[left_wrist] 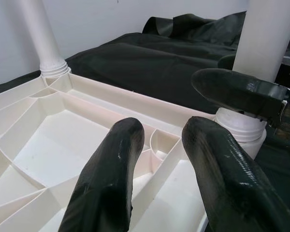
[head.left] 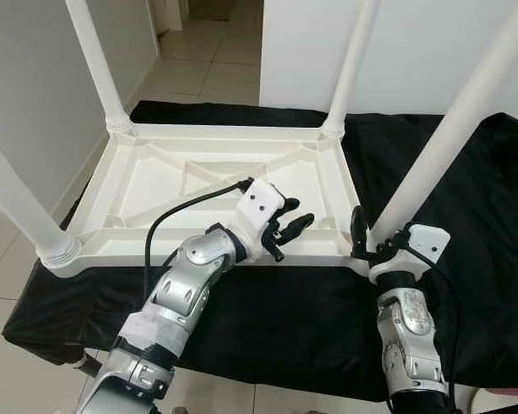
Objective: Building children table
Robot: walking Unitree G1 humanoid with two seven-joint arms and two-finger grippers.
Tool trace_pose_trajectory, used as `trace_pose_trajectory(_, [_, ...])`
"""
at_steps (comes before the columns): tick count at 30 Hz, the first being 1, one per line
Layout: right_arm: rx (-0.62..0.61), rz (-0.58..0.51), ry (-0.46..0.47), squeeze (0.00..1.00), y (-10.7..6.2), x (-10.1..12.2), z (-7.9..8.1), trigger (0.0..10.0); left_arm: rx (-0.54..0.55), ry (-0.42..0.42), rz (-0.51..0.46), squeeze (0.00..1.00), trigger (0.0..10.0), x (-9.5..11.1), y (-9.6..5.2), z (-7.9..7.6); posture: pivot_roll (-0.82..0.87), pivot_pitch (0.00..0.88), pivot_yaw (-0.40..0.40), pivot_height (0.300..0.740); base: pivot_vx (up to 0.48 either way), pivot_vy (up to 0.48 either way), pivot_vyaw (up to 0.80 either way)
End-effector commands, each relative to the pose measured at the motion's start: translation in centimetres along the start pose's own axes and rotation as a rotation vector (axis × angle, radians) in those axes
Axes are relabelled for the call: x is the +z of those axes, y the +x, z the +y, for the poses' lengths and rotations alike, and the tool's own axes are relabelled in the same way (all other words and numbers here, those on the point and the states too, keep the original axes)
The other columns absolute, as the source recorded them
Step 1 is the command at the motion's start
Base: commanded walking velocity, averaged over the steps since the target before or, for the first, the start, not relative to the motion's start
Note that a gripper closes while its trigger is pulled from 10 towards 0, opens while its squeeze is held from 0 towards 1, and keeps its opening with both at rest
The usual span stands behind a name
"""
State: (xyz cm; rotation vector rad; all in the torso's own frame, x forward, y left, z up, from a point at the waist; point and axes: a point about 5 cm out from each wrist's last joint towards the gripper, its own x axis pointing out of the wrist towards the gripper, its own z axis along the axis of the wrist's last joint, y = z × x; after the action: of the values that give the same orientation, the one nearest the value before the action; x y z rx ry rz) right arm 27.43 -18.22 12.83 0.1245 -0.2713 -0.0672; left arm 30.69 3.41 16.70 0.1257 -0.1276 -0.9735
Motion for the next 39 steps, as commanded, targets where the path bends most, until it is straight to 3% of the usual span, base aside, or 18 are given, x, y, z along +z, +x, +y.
trace_pose_trajectory(1, [0.028,-0.002,-0.034,0.0,0.4,-0.1,0.3,10.0,0.066,0.022,0.011,0.0,10.0,0.0,0.4,0.6,-0.11,0.0,0.016,0.74,0.0,0.0,0.0])
trace_pose_trajectory(9, [0.135,0.031,0.017,0.0,0.1,-0.4,1.2,10.0,0.045,-0.009,-0.025,0.0,10.0,0.1,0.4,0.5,-0.1,0.0,0.009,0.74,0.0,0.0,0.0])
trace_pose_trajectory(12, [0.274,0.044,0.026,0.0,-0.2,-0.2,1.4,10.0,-0.088,0.046,0.001,0.0,10.0,-0.2,0.4,-0.8,-0.12,0.0,0.029,0.74,0.0,0.0,0.0])
trace_pose_trajectory(14, [0.315,0.055,0.036,0.0,-0.4,-0.2,1.2,10.0,-0.112,0.048,0.005,0.0,10.0,-0.3,0.3,-0.9,-0.12,0.0,0.031,0.74,0.0,0.0,0.0])
trace_pose_trajectory(19, [0.389,0.091,0.005,0.0,-0.8,-0.3,-0.1,10.0,-0.149,0.0,-0.014,0.0,10.0,0.0,0.4,-0.9,-0.13,0.0,0.035,0.74,0.0,0.0,0.0])
trace_pose_trajectory(22, [0.44,0.137,-0.042,0.0,-0.7,-0.2,-2.2,10.0,-0.162,-0.018,-0.025,0.0,10.0,0.2,0.5,-1.1,-0.14,0.0,0.046,0.74,0.0,0.0,0.0])
trace_pose_trajectory(24, [0.44,0.137,-0.042,0.0,-0.7,-0.2,-2.2,10.0,-0.162,-0.018,-0.025,0.0,10.0,0.2,0.5,-1.1,-0.14,0.0,0.046,0.74,0.0,0.0,0.0])
trace_pose_trajectory(26, [0.486,0.175,-0.078,0.0,-0.3,-0.4,-3.4,10.0,-0.182,-0.04,-0.03,0.0,10.0,0.1,0.5,-1.4,-0.14,0.0,0.053,0.74,0.0,0.0,0.0])
trace_pose_trajectory(28, [0.527,0.211,-0.111,0.0,0.1,-0.6,-4.2,0.0,-0.185,-0.021,-0.023,0.0,10.0,0.2,0.7,-1.5,-0.14,0.0,0.057,0.74,0.0,0.0,0.0])
trace_pose_trajectory(39, [0.516,0.242,-0.124,0.0,0.1,-1.4,-4.3,0.0,-0.172,-0.022,-0.024,0.0,10.0,0.2,0.8,-1.6,-0.12,0.0,0.036,0.74,0.0,0.0,0.0])
